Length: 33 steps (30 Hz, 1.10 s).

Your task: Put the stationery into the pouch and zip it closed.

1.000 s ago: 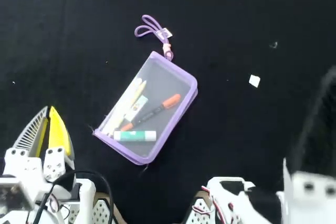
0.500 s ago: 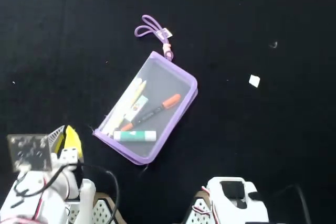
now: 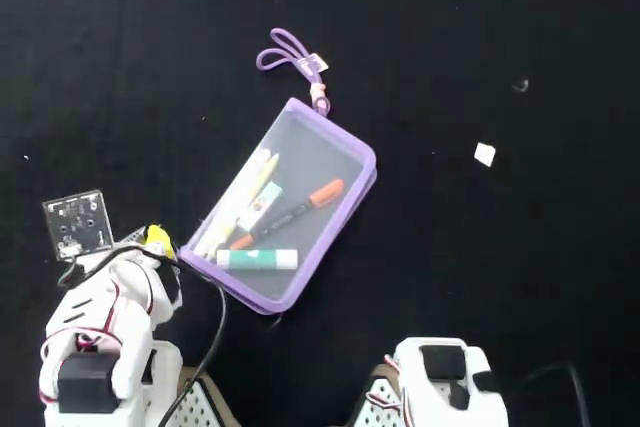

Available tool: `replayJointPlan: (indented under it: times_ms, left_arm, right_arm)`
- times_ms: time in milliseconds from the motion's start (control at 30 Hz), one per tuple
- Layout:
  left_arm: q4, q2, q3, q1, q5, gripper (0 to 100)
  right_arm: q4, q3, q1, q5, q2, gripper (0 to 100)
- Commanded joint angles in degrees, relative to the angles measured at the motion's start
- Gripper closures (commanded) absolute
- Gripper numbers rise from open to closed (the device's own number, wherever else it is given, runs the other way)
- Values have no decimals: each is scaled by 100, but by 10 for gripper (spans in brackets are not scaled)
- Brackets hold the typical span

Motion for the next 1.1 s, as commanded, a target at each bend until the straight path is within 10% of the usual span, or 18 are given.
replayJointPlan:
  times_ms: [0, 1067]
  left_arm:
    - [-105, 9, 110, -4, 18, 970]
    - [-123, 18, 1349, -40, 18, 970]
  right_arm:
    - [149, 1059, 44, -35, -330, 828]
    - [-2321, 11301, 35, -9, -5710, 829]
